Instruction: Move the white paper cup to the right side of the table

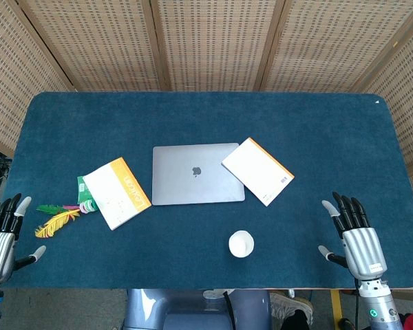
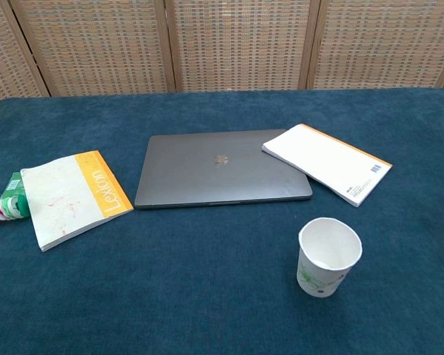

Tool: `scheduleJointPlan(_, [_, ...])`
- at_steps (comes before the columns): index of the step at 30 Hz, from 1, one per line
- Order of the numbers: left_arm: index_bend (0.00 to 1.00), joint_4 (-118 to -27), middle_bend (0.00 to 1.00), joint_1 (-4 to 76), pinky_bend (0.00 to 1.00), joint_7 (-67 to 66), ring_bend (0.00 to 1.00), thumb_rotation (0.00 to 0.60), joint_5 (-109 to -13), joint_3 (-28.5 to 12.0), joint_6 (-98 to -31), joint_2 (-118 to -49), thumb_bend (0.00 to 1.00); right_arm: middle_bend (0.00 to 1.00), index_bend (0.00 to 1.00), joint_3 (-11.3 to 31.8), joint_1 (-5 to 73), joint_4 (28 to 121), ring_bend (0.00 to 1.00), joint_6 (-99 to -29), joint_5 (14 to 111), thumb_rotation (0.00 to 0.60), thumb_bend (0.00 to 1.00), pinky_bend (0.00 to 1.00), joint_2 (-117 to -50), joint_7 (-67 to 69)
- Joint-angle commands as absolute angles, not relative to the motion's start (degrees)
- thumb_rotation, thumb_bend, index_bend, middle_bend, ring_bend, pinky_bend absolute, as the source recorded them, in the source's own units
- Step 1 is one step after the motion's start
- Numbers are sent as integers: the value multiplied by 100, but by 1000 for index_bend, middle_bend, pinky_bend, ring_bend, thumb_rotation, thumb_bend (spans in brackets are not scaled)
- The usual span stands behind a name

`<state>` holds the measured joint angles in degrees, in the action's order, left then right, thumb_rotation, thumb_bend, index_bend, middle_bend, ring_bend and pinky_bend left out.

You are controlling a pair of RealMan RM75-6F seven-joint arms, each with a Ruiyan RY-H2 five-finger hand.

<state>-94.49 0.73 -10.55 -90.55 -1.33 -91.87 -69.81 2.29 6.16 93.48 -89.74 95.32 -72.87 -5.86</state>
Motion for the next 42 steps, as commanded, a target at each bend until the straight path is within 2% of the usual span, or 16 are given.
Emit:
scheduleJointPlan(1, [0,-9456,0,73,0,-1069,0,600,-9055,-132,-9184,-6977,122,0,0,217,614,9349,0,-8944,9515,600,179,0,-7292,-617])
scheduleJointPlan(21, [0,-9523,0,63,0,-1147,0,600,-9043,-124,-9180,-6961,128,0,10,124,663,9488,0,-8737,9518,600,179,0,-7187,-414])
scheduleJointPlan(24, [0,-9533,0,61,0,-1147,0,600,-9054,-124,-9190,-6958,129,0,53,63,710,9553,0,-8630,9567,600,179,0,-7121,-232])
scheduleJointPlan(29, [0,-9537,0,70,0,-1132,0,600,-9015,-131,-9151,-6951,130,0,217,-62,866,9838,0,-8271,9631,600,205,0,-6877,-48])
scheduleJointPlan(42, [0,-9532,0,89,0,-1140,0,600,-9021,-122,-9112,-6959,130,0,270,-48,1241,10692,0,-7488,9418,600,243,0,-6766,-700])
